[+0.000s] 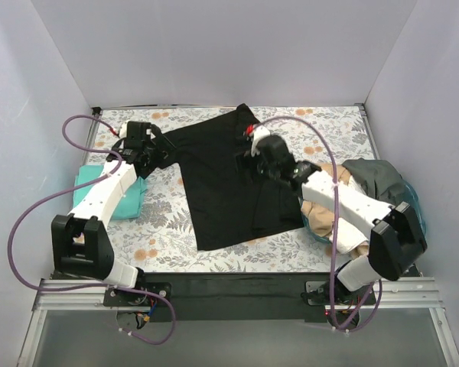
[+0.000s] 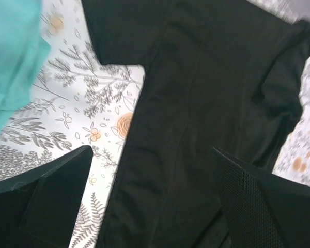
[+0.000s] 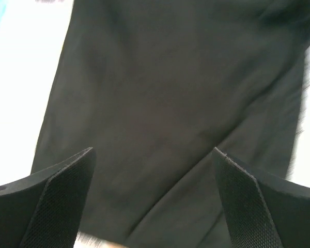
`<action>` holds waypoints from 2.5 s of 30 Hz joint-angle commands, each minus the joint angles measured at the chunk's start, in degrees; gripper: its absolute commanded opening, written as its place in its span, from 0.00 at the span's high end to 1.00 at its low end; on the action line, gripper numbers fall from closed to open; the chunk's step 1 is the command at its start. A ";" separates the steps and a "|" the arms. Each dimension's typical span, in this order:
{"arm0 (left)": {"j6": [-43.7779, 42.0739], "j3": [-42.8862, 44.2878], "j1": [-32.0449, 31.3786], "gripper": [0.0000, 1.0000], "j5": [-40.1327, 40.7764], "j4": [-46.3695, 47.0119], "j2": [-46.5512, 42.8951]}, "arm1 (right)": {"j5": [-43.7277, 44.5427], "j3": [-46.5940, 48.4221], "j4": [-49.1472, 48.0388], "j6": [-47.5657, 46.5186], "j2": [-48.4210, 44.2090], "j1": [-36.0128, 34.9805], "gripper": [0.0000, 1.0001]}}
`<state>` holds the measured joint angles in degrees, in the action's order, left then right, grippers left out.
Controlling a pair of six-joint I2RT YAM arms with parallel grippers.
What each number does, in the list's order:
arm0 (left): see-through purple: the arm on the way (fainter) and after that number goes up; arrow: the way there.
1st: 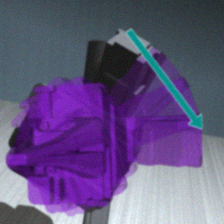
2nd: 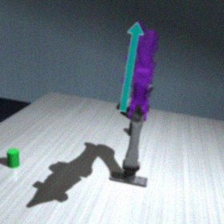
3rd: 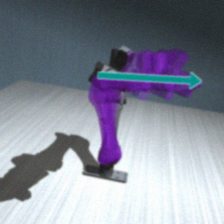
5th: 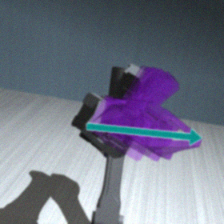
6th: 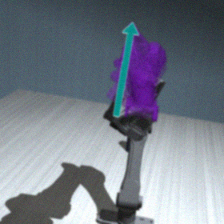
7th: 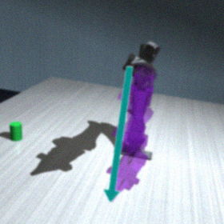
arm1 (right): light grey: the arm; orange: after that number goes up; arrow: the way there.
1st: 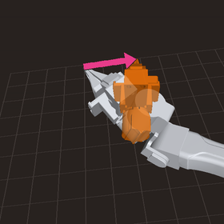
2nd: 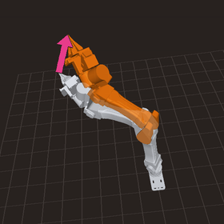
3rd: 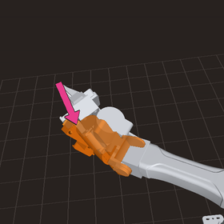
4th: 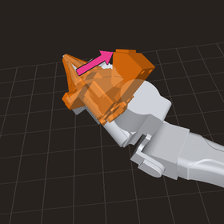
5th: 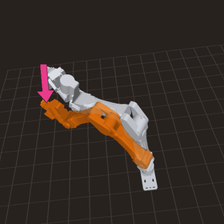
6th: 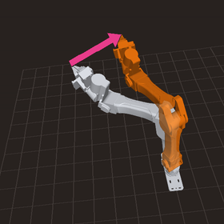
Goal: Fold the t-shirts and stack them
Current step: Flatten the tshirt out
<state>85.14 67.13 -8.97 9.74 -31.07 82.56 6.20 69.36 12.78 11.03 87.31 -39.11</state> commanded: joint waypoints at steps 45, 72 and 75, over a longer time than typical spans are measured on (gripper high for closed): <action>14.00 -5.09 -38.75 0.02 -15.45 25.62 22.11 | -14.89 29.68 -1.44 -2.24 39.17 18.54 0.02; 13.39 -25.83 -4.49 0.02 6.09 -1.20 -10.61 | -15.76 -20.75 -3.72 6.64 -23.30 14.77 0.02; 12.07 -24.25 -0.70 0.09 4.06 0.83 -5.95 | -17.71 -24.27 -3.81 6.90 -27.80 14.68 0.02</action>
<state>99.83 40.82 -12.29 16.32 -33.61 73.63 -7.33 46.46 13.39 16.49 63.99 -24.40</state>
